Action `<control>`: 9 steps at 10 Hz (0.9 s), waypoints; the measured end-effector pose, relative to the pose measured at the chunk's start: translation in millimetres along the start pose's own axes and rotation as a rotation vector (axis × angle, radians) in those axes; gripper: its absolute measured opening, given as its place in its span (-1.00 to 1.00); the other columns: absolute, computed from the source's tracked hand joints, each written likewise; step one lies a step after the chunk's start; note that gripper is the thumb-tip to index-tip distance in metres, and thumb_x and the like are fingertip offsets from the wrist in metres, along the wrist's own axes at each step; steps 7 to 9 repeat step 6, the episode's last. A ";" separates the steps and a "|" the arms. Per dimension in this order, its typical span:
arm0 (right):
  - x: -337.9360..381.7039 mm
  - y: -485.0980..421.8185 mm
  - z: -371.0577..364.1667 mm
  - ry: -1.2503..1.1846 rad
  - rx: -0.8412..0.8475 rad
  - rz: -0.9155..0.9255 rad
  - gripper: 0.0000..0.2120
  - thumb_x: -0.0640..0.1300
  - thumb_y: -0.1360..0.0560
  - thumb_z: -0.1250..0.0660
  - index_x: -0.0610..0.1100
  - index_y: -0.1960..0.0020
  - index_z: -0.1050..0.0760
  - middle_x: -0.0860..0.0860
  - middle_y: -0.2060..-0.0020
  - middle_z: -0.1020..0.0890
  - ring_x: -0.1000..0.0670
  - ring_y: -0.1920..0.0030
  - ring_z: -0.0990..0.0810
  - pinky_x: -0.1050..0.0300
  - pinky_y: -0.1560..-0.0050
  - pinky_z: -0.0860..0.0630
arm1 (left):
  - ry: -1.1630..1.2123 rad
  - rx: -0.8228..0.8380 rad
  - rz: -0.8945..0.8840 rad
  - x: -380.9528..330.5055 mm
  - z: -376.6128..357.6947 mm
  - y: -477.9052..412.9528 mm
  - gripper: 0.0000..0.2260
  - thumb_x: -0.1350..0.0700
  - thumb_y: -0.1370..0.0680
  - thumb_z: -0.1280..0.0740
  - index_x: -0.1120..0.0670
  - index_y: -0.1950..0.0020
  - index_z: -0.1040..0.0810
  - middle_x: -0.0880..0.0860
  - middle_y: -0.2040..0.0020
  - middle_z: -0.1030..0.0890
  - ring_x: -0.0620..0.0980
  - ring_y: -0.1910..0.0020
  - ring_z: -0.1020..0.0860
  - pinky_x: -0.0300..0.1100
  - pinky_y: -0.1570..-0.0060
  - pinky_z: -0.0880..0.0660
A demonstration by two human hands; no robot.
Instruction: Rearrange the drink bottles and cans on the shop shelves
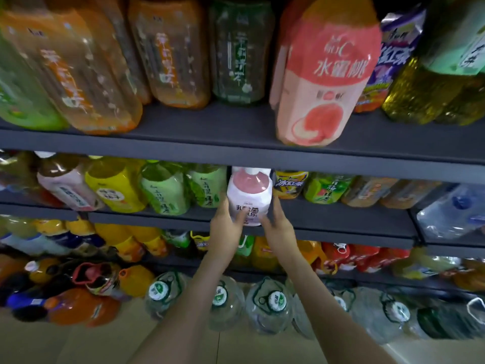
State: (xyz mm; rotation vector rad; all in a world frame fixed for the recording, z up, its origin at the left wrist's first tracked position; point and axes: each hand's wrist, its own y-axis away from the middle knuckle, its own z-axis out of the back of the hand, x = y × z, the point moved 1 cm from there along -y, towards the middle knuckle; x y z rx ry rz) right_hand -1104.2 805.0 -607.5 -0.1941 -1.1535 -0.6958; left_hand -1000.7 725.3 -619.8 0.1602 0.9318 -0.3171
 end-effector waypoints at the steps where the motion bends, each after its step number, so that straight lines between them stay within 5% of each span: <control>1: -12.2 -16.1 -15.8 0.003 -0.060 0.059 -0.45 -0.07 -0.60 -0.20 0.03 -0.53 -0.11 -0.12 -0.12 -0.61 -0.13 -0.06 -0.56 0.03 -0.03 -0.48 | 0.009 -0.109 -0.042 13.3 -7.2 -4.4 -0.50 -0.09 -0.49 -0.37 0.19 -0.30 -0.43 0.19 -0.08 -0.62 0.18 -0.07 -0.56 -0.05 0.00 -0.46; 3: -25.1 -25.6 -23.1 0.006 -0.125 0.164 -0.52 -0.12 -0.60 -0.21 -0.05 -0.49 -0.23 -0.08 -0.03 -0.64 -0.07 -0.01 -0.57 0.06 -0.01 -0.48 | -0.012 -0.209 -0.101 15.7 -4.5 -5.2 -0.51 -0.08 -0.47 -0.41 0.15 -0.31 -0.46 0.14 0.06 -0.66 0.15 0.05 -0.60 -0.14 0.11 -0.42; 4: -24.8 -21.1 -21.3 -0.021 -0.060 0.115 -0.52 -0.12 -0.60 -0.20 -0.06 -0.50 -0.21 -0.05 0.02 -0.61 0.00 0.07 -0.54 0.25 0.13 -0.42 | 0.033 -0.120 -0.053 9.9 0.5 0.1 -0.52 -0.05 -0.49 -0.40 0.15 -0.32 -0.43 0.14 -0.02 -0.65 0.13 -0.01 -0.60 -0.28 0.11 -0.38; 5: -14.4 1.6 -22.3 0.045 -0.046 0.071 -0.46 -0.11 -0.58 -0.25 -0.12 -0.51 -0.15 -0.11 -0.24 -0.52 -0.12 -0.18 -0.52 0.14 -0.02 -0.43 | -0.009 -0.003 -0.020 -3.1 17.1 16.9 -0.43 -0.02 -0.55 -0.32 0.15 -0.49 -0.24 0.16 -0.36 -0.45 0.11 -0.31 -0.45 -0.15 -0.20 -0.39; 6: 18.7 45.0 -23.7 0.126 -0.010 0.027 -0.49 -0.22 -0.57 -0.25 -0.24 -0.47 -0.19 -0.20 -0.36 -0.40 -0.20 -0.32 -0.42 0.13 -0.10 -0.37 | -0.173 0.124 0.118 -21.4 51.4 40.1 -0.48 0.01 -0.60 -0.24 0.10 -0.51 -0.17 0.15 -0.43 -0.36 0.13 -0.34 -0.40 -0.07 -0.17 -0.41; 9: 18.7 45.0 -23.7 0.126 -0.010 0.027 -0.49 -0.22 -0.57 -0.25 -0.24 -0.47 -0.19 -0.20 -0.36 -0.40 -0.20 -0.32 -0.42 0.13 -0.10 -0.37 | -0.173 0.124 0.118 -21.4 51.4 40.1 -0.48 0.01 -0.60 -0.24 0.10 -0.51 -0.17 0.15 -0.43 -0.36 0.13 -0.34 -0.40 -0.07 -0.17 -0.41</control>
